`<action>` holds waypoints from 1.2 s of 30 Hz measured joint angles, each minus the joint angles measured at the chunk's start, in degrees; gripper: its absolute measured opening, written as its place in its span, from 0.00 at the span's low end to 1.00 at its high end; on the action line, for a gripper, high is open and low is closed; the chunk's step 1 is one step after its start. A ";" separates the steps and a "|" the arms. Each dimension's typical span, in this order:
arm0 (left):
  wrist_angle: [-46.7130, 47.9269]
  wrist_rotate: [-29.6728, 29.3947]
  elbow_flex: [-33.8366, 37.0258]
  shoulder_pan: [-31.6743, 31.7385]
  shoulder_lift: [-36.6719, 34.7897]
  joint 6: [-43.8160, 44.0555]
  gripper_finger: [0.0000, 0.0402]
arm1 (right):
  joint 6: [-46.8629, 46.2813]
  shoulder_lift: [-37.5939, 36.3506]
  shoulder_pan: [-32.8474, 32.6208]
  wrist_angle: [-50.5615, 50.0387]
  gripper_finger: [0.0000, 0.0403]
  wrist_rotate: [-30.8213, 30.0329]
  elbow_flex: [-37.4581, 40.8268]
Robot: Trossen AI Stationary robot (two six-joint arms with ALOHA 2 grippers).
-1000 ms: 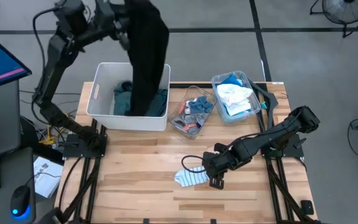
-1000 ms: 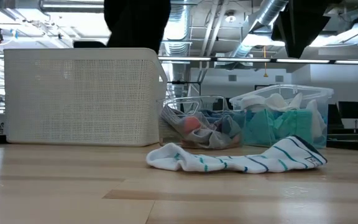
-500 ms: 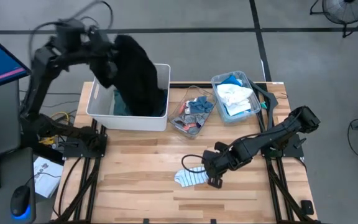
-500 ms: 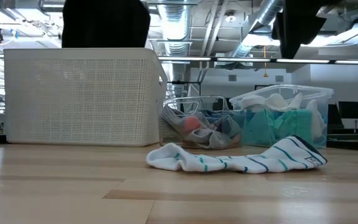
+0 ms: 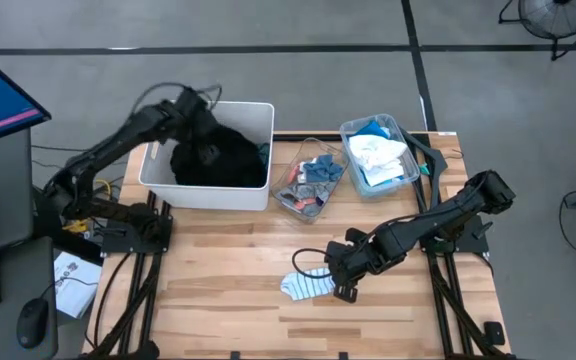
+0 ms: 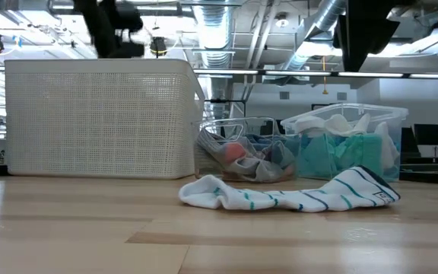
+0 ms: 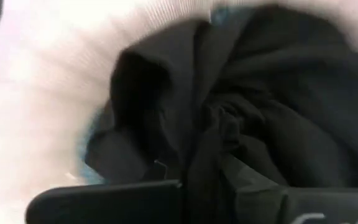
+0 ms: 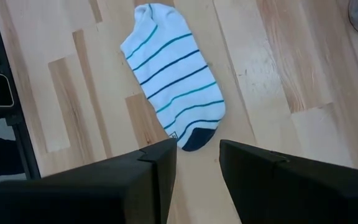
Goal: Pick & Place Cloths
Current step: Put the black jacket into the white bin, then put the white and blue sock into the middle transparent bin
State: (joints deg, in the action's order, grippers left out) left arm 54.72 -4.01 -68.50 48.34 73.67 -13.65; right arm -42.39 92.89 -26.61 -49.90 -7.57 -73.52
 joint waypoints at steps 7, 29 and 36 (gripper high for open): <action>-5.80 0.07 9.23 0.09 0.02 6.62 0.14 | -0.77 -0.01 0.15 0.58 0.29 -0.02 0.00; -10.31 1.34 9.26 -0.09 -10.41 28.02 0.75 | -4.66 0.01 -0.78 1.17 0.51 -4.35 -0.02; -12.86 10.17 9.26 -3.55 -20.79 31.95 0.74 | -4.66 0.01 -0.74 1.19 0.53 -4.35 -0.02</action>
State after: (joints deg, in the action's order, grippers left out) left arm 41.86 6.16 -59.24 44.79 52.88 18.30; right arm -47.05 92.90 -27.35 -48.71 -11.92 -73.54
